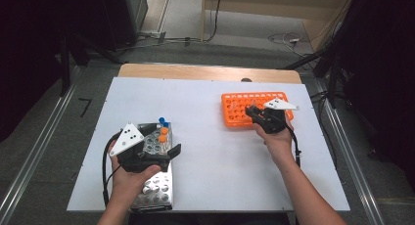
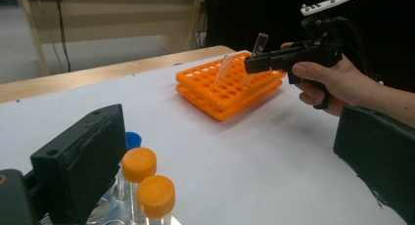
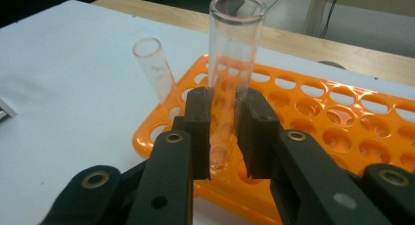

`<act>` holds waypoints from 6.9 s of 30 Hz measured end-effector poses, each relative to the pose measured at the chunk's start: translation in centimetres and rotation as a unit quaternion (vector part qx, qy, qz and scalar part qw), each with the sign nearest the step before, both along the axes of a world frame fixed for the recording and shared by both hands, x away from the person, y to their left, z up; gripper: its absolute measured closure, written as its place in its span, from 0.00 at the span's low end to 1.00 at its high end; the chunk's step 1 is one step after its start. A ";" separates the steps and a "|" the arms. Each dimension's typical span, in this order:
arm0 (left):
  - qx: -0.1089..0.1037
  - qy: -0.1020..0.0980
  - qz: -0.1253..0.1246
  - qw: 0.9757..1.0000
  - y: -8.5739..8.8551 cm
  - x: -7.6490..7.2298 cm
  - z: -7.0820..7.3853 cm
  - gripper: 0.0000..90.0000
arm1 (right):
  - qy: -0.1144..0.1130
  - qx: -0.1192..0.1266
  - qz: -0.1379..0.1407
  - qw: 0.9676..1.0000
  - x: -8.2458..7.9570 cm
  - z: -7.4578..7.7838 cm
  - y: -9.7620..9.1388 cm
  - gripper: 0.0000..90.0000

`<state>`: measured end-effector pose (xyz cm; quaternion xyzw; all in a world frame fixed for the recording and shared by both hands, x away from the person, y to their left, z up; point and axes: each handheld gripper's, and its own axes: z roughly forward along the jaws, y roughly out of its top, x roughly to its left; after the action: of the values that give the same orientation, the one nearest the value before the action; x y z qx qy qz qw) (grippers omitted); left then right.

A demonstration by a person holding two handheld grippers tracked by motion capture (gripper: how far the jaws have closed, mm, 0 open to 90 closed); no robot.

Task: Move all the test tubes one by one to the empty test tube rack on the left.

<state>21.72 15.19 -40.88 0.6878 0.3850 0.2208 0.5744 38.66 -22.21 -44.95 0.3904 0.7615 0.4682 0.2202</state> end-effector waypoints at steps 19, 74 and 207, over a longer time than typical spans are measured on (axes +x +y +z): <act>0.010 -0.006 -0.046 0.999 -3.0 -0.1 0.6 0.01 | -0.004 0.013 0.076 0.997 -5.5 1.8 0.3 0.82; 0.033 0.011 -0.194 0.980 -8.4 -0.5 -1.0 0.81 | 0.022 -0.021 0.272 0.962 -15.5 1.6 7.4 0.82; 0.002 0.007 -0.049 0.999 -0.4 -0.2 -0.8 0.00 | 0.064 -0.006 0.029 0.997 0.8 -1.6 4.2 0.53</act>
<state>21.47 14.84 -41.71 0.7083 0.3544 0.1886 0.5806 39.48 -17.97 -46.56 0.3958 0.7880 0.4439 0.1592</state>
